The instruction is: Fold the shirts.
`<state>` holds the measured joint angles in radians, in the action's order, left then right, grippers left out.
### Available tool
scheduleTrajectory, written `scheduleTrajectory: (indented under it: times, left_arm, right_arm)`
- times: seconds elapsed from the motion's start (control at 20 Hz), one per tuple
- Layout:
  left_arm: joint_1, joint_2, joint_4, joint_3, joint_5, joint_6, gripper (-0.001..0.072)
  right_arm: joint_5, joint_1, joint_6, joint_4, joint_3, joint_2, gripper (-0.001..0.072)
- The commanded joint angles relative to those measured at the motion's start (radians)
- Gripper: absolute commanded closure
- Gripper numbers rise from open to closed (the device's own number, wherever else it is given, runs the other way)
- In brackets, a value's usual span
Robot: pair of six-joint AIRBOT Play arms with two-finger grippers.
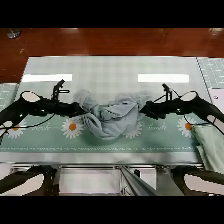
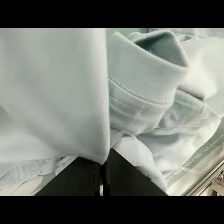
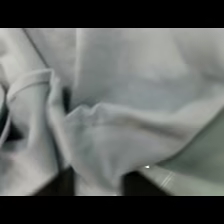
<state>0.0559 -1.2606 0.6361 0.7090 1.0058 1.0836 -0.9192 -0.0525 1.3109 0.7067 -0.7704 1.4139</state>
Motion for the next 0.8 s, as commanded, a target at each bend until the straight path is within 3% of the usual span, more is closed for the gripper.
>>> scheduleTrajectory:
  times: [0.0, 0.2, 0.35, 0.5, 0.75]
  left_arm:
    - [-0.001, 0.033, -0.002, 0.056, 0.031, 0.002, 0.0686]
    - [-0.032, 0.141, -0.025, 0.296, 0.044, 0.002, 0.0686]
    - [-0.088, 0.214, -0.035, 0.560, 0.015, 0.003, 0.0686]
    - [-0.158, 0.270, -0.021, 0.797, 0.016, 0.013, 0.0686]
    - [-0.229, 0.400, 0.333, 0.957, 0.135, 0.232, 0.0686]
  right_arm:
    - [-0.049, -0.053, -0.017, -0.024, -0.132, 0.072, 0.0683]
    - [-0.188, 0.002, 0.016, 0.045, -0.525, 0.058, 0.0686]
    - [-0.229, 0.007, 0.102, 0.235, -0.967, 0.021, 0.0686]
    - [-0.294, 0.005, 0.109, 0.317, -1.311, -0.047, 0.0687]
    - [-0.391, 0.005, 0.046, 0.398, -1.316, -0.362, 0.0686]
